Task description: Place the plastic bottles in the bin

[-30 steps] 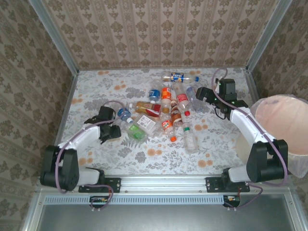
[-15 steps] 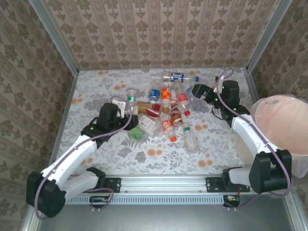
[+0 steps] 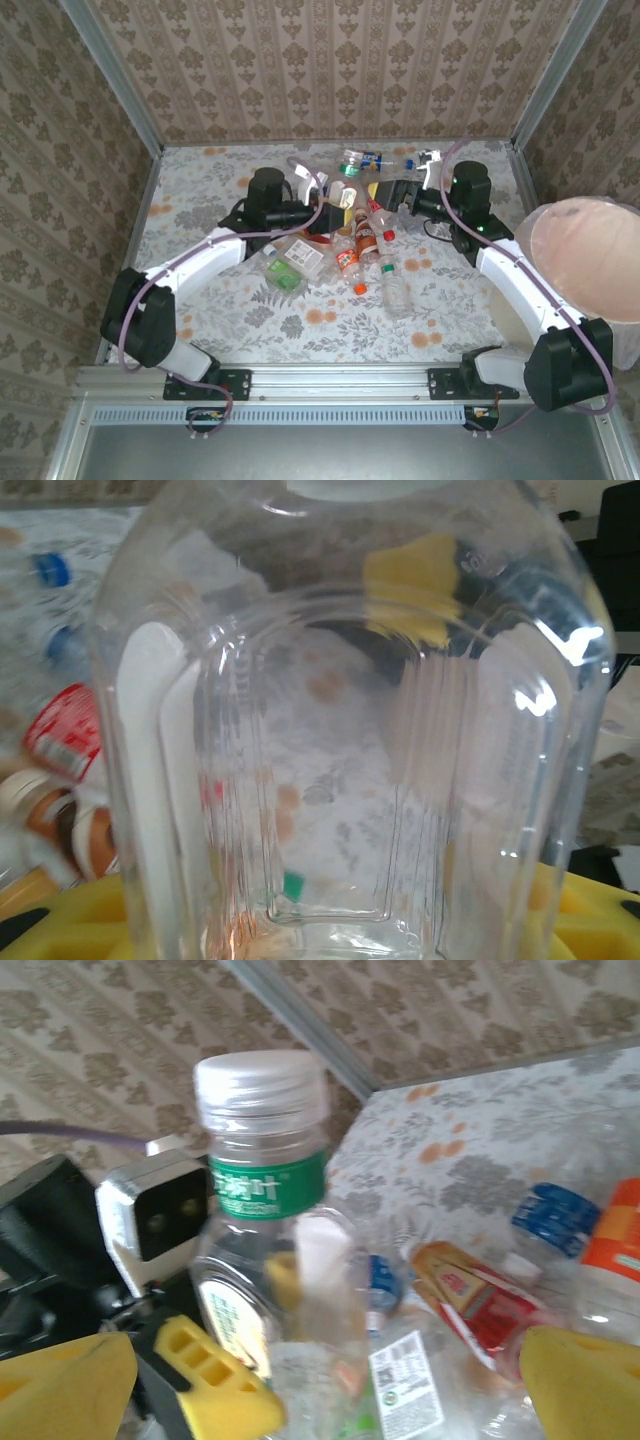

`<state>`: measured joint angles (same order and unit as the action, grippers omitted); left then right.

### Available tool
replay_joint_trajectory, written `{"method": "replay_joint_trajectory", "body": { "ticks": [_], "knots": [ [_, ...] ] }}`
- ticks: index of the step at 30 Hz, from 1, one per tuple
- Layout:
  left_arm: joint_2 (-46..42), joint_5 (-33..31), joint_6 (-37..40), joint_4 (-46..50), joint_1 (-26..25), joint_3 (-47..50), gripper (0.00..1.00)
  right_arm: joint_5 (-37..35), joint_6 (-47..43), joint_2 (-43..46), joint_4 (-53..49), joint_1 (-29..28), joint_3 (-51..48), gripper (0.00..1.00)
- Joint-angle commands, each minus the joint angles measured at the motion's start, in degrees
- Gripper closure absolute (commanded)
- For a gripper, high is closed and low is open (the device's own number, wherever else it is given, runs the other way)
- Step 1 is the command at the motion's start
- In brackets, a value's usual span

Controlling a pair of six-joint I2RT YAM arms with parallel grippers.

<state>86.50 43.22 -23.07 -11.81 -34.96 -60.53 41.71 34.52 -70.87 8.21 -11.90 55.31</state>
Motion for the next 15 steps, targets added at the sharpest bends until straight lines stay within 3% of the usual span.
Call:
{"method": "replay_joint_trajectory", "body": {
  "ticks": [1, 5, 15],
  "knots": [
    [1.66, 6.75, -0.8, -3.96, -0.76, -3.0, 0.56, 2.6, 3.58, -0.84, 0.79, -1.14, 4.42, 0.0],
    [3.09, 8.02, -0.82, -4.41, -1.58, -4.49, 0.56, 0.22, 3.9, -4.0, -3.81, -2.47, 9.83, 0.01],
    [3.47, 8.02, -0.53, -4.76, -1.98, -4.64, 0.56, -4.66, 2.44, -9.59, -13.17, -3.3, 17.93, 0.32]
  ]
}}
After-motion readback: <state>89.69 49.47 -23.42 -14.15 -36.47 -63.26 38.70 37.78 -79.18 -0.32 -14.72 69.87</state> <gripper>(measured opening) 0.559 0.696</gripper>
